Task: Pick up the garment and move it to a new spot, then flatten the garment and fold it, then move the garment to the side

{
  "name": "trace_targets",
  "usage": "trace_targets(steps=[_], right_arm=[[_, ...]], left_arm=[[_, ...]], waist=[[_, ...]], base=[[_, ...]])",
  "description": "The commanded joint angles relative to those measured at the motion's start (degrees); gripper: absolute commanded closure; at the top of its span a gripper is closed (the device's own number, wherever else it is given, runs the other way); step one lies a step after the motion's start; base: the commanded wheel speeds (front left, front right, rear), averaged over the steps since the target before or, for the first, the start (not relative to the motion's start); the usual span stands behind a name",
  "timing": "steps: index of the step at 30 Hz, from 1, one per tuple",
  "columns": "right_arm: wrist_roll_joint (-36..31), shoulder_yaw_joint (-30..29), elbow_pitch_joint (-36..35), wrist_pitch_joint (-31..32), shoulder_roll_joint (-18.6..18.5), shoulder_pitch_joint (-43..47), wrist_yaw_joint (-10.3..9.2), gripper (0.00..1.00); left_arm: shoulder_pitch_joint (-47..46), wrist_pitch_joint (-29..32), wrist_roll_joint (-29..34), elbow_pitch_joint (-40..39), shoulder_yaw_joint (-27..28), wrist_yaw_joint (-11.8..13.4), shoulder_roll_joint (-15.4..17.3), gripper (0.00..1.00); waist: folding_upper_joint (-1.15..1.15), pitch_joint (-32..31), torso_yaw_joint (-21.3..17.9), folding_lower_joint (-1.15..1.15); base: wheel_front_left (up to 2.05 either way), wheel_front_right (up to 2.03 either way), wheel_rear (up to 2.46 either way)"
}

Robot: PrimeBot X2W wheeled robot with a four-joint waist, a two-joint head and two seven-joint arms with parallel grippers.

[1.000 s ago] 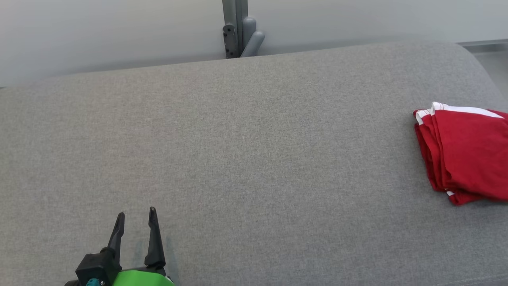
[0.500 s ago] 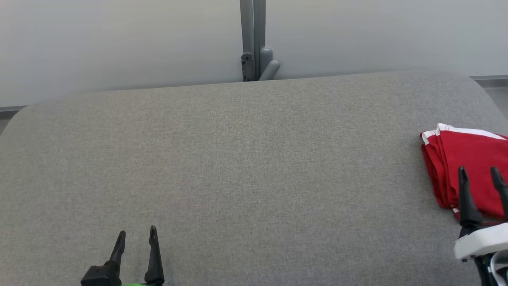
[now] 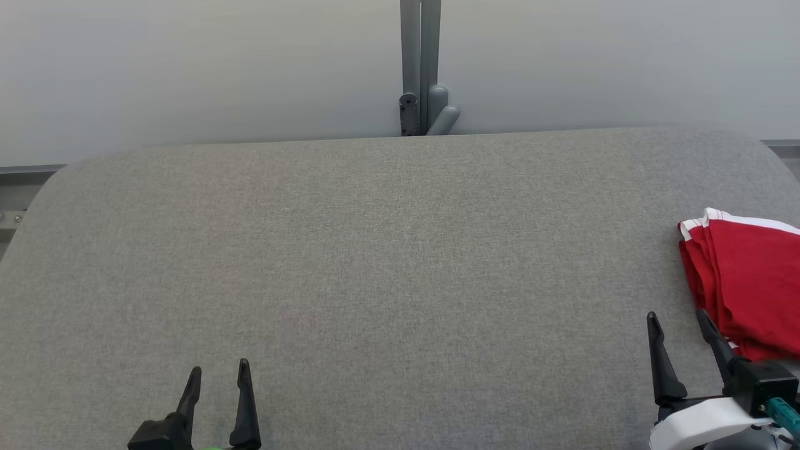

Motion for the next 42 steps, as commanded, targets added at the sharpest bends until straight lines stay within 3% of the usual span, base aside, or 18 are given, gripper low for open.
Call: trace_targets(steps=[1, 17, 42], right_arm=[[-0.69, -0.01, -0.34, -0.22, 0.4, 0.66, -0.05, 0.0], [-4.65, -3.58, -2.37, -0.23, 3.7, 0.59, -0.05, 0.0], [-5.36, -3.99, -1.25, -0.24, 4.23, -0.3, -0.05, 0.0]], left_arm=[[-0.31, -0.15, -0.32, -0.12, 0.29, 0.16, 0.15, 0.0], [-0.49, -0.15, -0.99, -0.34, 0.03, 0.21, 0.15, 0.0], [-0.62, -0.15, -1.38, -0.31, -0.15, 0.34, 0.16, 0.0]], waist=[[0.0, -0.02, 0.1, 0.0], [0.0, -0.25, 0.92, 0.0], [0.0, -0.09, 1.63, 0.0]], base=[[0.0, 0.0, 0.0], [0.0, 0.0, 0.0], [0.0, 0.0, 0.0]])
